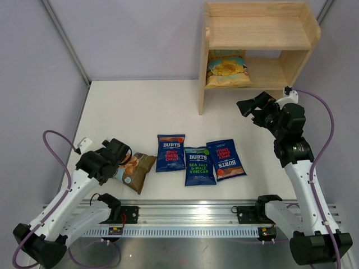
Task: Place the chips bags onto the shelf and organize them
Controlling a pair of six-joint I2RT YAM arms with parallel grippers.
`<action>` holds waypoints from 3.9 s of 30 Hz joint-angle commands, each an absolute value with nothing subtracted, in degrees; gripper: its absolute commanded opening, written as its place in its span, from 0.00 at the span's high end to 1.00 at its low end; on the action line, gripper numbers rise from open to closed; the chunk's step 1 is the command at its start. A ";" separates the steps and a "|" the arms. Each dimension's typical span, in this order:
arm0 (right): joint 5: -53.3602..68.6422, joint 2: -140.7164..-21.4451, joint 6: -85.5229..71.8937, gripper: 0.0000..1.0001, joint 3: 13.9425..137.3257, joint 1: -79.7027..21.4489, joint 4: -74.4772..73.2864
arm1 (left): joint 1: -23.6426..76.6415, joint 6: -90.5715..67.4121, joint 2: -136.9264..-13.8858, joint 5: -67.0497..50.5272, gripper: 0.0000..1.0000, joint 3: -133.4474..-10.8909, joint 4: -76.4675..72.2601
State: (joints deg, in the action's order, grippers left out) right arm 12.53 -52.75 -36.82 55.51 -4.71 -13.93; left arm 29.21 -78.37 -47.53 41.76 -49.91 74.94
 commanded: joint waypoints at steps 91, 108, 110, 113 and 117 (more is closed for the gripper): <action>20.75 -96.50 -67.77 0.01 41.66 -40.08 61.17 | 7.90 -61.78 -46.23 -17.14 0.91 -34.53 -7.20; 18.20 -93.78 -61.26 0.00 43.33 -41.40 59.14 | 24.08 -62.67 -52.38 -16.52 0.88 -37.18 -13.53; 17.15 -93.43 -61.61 0.03 42.63 -41.31 59.68 | 24.69 -62.58 -52.82 -17.14 0.87 -37.09 -13.97; 15.91 -92.11 -61.00 0.18 41.40 -41.05 60.38 | 25.22 -62.05 -53.09 -18.63 0.80 -36.56 -14.41; 16.43 -91.06 -60.82 0.42 39.64 -39.82 64.14 | 25.22 -59.69 -51.51 -18.90 0.60 -35.95 -13.62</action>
State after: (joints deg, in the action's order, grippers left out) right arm 17.67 -93.86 -61.65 40.47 -40.51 56.14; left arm 23.99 -61.01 -53.23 -13.19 -33.54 -7.46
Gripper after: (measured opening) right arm 0.698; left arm 0.371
